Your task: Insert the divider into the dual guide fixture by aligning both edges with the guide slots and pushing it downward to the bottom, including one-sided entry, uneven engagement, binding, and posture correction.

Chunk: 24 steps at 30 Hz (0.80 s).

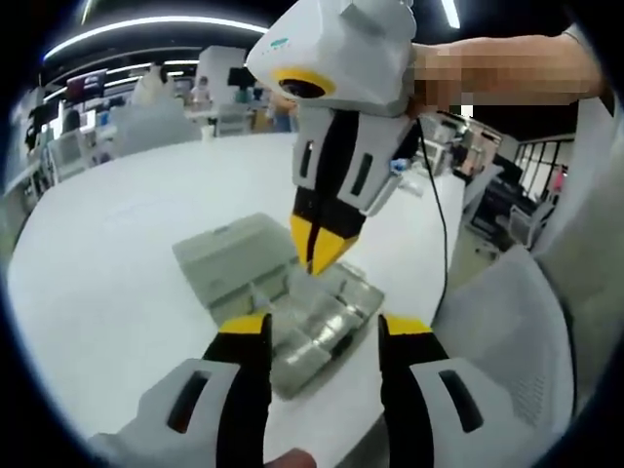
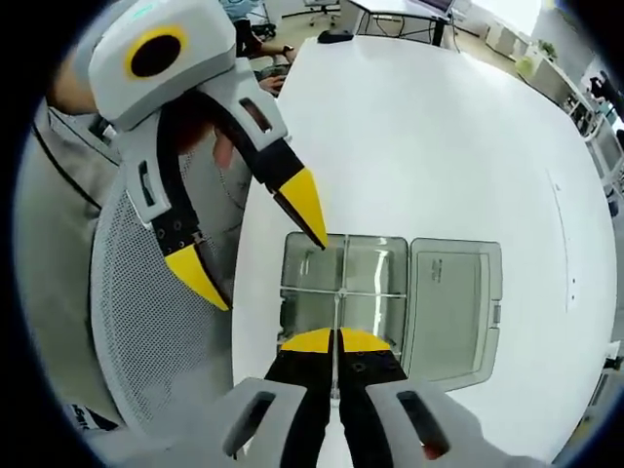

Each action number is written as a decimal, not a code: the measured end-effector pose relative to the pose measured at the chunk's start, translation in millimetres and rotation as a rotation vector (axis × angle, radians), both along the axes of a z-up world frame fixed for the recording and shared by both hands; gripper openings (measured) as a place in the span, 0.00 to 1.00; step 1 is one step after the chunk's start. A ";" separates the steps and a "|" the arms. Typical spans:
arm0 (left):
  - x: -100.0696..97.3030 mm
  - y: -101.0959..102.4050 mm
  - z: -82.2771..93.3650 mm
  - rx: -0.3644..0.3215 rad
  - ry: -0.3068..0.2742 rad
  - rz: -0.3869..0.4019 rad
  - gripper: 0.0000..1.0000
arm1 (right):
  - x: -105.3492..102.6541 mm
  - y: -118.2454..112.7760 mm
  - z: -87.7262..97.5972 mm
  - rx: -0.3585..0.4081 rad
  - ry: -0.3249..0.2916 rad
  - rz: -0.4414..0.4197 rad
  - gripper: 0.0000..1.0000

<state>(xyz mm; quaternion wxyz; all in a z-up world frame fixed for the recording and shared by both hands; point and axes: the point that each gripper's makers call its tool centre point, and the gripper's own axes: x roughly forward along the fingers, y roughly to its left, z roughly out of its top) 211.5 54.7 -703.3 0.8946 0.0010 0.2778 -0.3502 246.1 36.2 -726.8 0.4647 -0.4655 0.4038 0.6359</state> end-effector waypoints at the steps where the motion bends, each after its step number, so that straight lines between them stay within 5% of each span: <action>1: 0.2 0.5 -0.3 0.001 0.000 0.000 0.42 | 0.4 0.0 -0.5 -0.005 -0.001 -0.003 0.00; 24: 3.9 4.1 -1.0 -0.006 0.006 0.004 0.42 | 6.5 0.1 -10.6 -0.033 0.010 -0.015 0.00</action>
